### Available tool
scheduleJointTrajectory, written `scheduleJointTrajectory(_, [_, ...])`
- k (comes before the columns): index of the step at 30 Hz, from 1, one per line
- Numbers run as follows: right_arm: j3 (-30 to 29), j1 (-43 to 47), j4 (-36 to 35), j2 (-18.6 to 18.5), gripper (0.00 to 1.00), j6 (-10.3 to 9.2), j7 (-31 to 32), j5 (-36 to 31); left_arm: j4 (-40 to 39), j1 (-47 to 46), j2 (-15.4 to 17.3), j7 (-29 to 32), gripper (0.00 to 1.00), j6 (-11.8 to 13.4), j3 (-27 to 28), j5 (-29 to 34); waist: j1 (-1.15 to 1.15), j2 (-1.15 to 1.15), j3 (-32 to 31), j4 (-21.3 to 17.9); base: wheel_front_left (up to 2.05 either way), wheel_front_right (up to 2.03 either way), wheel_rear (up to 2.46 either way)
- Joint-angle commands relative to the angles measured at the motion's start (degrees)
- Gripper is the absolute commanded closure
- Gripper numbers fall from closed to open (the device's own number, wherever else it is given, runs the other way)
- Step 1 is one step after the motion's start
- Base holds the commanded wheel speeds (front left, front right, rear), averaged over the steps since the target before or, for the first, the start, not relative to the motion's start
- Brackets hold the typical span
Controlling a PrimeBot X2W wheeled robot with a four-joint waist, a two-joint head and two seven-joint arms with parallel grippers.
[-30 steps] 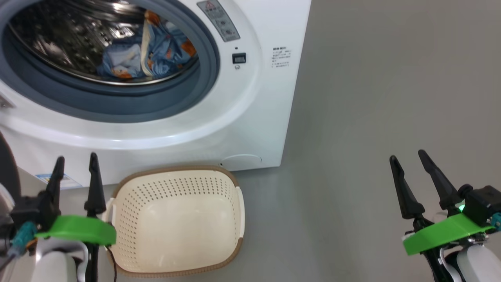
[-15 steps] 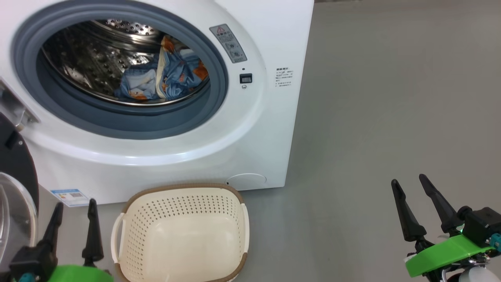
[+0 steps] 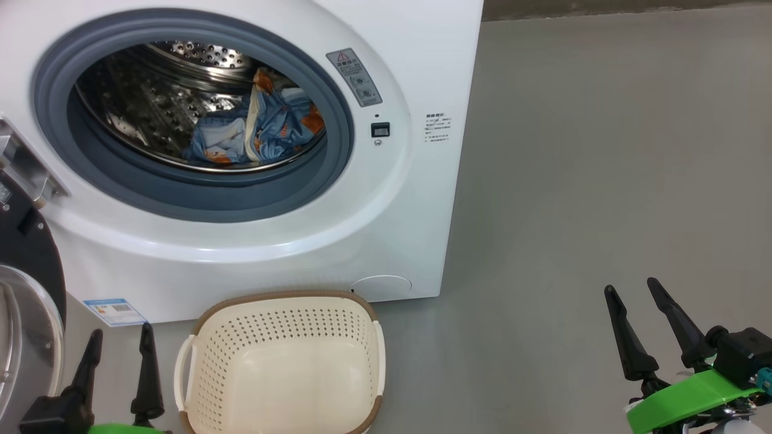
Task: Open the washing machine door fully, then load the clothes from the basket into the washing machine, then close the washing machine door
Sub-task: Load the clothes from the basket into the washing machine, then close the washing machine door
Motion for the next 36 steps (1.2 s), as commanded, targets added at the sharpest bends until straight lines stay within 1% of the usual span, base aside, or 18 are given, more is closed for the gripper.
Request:
scheduleJointTrajectory(1, [0.91, -0.09, -1.47, -1.24, 0.0, 0.25, -0.46, -0.29, -1.43, -0.62, 1.05, -0.37, 0.0, -0.27, 1.53, -0.19, 0.0, 0.0, 0.03, 0.01, 0.0, 0.0, 0.0])
scheduleJointTrajectory(12, [0.61, -0.19, -1.59, -1.33, 0.0, 0.25, -0.46, -0.42, -2.1, -0.81, 1.23, -0.37, 0.0, -0.29, 1.52, 0.52, 0.0, 0.0, 0.45, 0.25, -0.22, 0.22, 0.0])
scheduleJointTrajectory(22, [0.65, -0.34, -1.59, -1.31, 0.0, 0.25, -0.46, -0.35, -2.4, -0.62, 0.92, -0.37, 0.0, -0.29, 1.43, 1.13, 0.0, 0.0, 0.55, 0.2, -1.41, 1.41, 0.0])
scheduleJointTrajectory(27, [0.52, -0.34, -1.56, -1.28, 0.0, 0.25, -0.46, -0.35, -2.86, -0.32, 1.2, -0.37, 0.0, -0.29, 0.29, 0.24, 0.0, 0.0, 0.54, 0.18, -1.27, 1.27, 0.0])
scheduleJointTrajectory(36, [0.31, -0.23, -1.74, -1.37, 0.0, 0.25, -0.46, -0.44, -3.21, -0.11, 1.39, -0.37, 0.0, -0.29, -0.72, -0.25, 0.0, 0.0, 0.62, 0.67, -0.36, 0.36, 0.0])
